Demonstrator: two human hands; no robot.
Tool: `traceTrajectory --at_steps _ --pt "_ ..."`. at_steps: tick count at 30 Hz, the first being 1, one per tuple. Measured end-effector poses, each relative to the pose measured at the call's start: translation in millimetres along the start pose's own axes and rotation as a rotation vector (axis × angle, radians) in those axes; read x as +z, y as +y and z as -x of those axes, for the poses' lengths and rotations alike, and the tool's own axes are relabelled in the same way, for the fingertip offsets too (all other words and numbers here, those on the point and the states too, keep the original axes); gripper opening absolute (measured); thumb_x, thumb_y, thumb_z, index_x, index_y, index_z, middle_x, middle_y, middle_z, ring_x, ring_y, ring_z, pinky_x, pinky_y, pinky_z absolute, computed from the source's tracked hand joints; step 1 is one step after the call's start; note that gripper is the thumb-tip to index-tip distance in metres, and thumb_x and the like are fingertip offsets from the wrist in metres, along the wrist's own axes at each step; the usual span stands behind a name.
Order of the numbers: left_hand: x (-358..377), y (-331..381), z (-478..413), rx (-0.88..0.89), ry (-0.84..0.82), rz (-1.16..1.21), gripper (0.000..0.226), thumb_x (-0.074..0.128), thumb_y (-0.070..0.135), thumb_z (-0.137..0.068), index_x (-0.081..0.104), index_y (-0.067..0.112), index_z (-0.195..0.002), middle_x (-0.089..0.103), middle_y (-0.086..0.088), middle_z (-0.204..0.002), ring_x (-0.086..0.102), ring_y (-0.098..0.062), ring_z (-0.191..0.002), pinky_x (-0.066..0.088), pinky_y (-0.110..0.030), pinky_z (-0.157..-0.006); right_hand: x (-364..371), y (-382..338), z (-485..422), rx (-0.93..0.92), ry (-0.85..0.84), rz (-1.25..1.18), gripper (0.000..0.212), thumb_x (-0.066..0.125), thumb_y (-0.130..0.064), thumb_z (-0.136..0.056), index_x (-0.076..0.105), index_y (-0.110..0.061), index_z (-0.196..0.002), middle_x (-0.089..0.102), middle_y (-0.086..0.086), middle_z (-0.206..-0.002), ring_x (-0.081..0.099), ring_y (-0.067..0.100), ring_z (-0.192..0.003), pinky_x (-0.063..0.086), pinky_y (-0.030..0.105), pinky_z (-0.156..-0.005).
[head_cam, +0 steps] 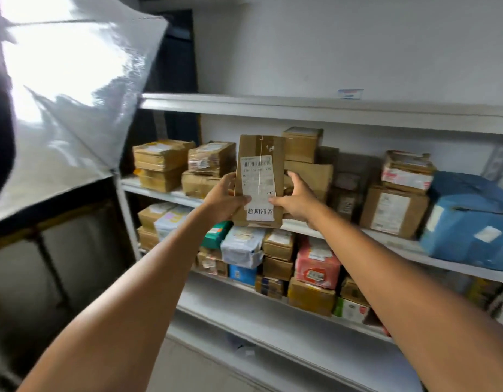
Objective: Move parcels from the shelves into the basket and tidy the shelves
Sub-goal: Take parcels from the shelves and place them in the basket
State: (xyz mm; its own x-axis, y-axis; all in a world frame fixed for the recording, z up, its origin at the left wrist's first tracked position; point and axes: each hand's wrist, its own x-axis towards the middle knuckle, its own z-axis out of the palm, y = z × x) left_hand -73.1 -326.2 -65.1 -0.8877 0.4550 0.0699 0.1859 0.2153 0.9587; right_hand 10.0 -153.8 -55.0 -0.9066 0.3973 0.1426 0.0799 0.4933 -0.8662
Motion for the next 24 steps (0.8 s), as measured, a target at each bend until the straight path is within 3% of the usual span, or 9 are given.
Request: traceTrajectory --at_steps 2,4,6,8,12,14,17,21,24 --pt "-27 -7 0 -0.032 0.064 0.016 0.075 0.068 0.004 -0.087 0.033 0.031 -0.147 0.068 -0.013 -0.113 0.069 -0.025 -0.093 0.061 -0.038 -0.066 28 -8 -17 -0.034 -0.083 -0.052 0.092 0.077 -0.011 -0.084 0.019 -0.025 -0.154 0.048 0.004 -0.145 0.057 0.027 -0.121 0.057 0.031 -0.072" --pt "-47 -13 0 -0.056 0.138 0.005 0.075 0.067 0.003 -0.088 0.032 0.03 -0.148 0.068 -0.01 -0.109 0.07 -0.02 -0.088 0.06 -0.033 -0.06 51 -14 -34 -0.067 -0.149 -0.095 0.093 0.076 -0.009 -0.084 0.018 -0.025 -0.155 0.045 0.007 -0.148 0.055 0.028 -0.124 0.058 0.038 -0.079" --pt "-61 -20 -1 -0.066 0.222 -0.003 0.073 0.069 0.004 -0.087 0.034 0.028 -0.147 0.068 -0.01 -0.11 0.07 -0.025 -0.096 0.062 -0.043 -0.07 72 -17 -51 -0.1 -0.21 -0.135 0.09 0.074 -0.011 -0.086 0.017 -0.025 -0.155 0.043 0.006 -0.15 0.052 0.029 -0.128 0.055 0.044 -0.091" --pt "-72 -28 0 -0.072 0.305 -0.006 0.072 0.071 0.004 -0.086 0.036 0.026 -0.144 0.067 -0.014 -0.115 0.068 -0.031 -0.104 0.059 -0.053 -0.08 91 -19 -70 -0.125 -0.267 -0.159 0.084 0.072 -0.015 -0.088 0.02 -0.027 -0.153 0.044 0.002 -0.145 0.051 0.029 -0.128 0.056 0.042 -0.087" --pt "-93 -40 6 -0.107 0.5 -0.039 0.071 0.075 0.009 -0.082 0.039 0.029 -0.141 0.068 -0.016 -0.112 0.07 -0.03 -0.099 0.058 -0.057 -0.079 129 -29 -96 -0.194 -0.406 -0.15 0.083 0.078 -0.028 -0.083 0.024 -0.035 -0.147 0.052 0.004 -0.14 0.056 0.032 -0.123 0.053 0.055 -0.093" --pt "-101 -45 16 -0.124 0.592 -0.097 0.071 0.075 0.012 -0.083 0.039 0.033 -0.14 0.068 -0.014 -0.111 0.07 -0.028 -0.099 0.059 -0.054 -0.078 147 -36 -102 -0.24 -0.482 -0.18 0.08 0.076 -0.022 -0.086 0.026 -0.029 -0.148 0.055 0.001 -0.135 0.059 0.026 -0.119 0.055 0.05 -0.093" --pt "-109 -45 41 -0.189 0.708 -0.182 0.072 0.074 0.017 -0.085 0.036 0.036 -0.144 0.067 -0.007 -0.109 0.068 -0.023 -0.099 0.061 -0.049 -0.076 172 -44 -99 -0.269 -0.623 -0.244 0.077 0.074 -0.013 -0.087 0.03 -0.026 -0.149 0.056 -0.007 -0.117 0.058 0.016 -0.105 0.057 0.036 -0.077" --pt "-124 -47 87 -0.276 0.838 -0.232 0.073 0.073 0.019 -0.086 0.035 0.037 -0.145 0.064 -0.006 -0.112 0.066 -0.024 -0.101 0.06 -0.05 -0.077 207 -58 -73 -0.296 -0.793 -0.282 0.077 0.077 -0.017 -0.083 0.034 -0.032 -0.145 0.062 -0.002 -0.112 0.065 0.022 -0.102 0.061 0.043 -0.075" --pt "-127 -51 124 -0.314 0.957 -0.238 0.072 0.072 0.015 -0.086 0.034 0.031 -0.146 0.064 -0.003 -0.114 0.064 -0.025 -0.105 0.058 -0.052 -0.083 225 -71 -46 -0.356 -0.864 -0.279 0.078 0.078 -0.019 -0.082 0.034 -0.033 -0.144 0.058 -0.003 -0.103 0.063 0.019 -0.098 0.061 0.039 -0.073"
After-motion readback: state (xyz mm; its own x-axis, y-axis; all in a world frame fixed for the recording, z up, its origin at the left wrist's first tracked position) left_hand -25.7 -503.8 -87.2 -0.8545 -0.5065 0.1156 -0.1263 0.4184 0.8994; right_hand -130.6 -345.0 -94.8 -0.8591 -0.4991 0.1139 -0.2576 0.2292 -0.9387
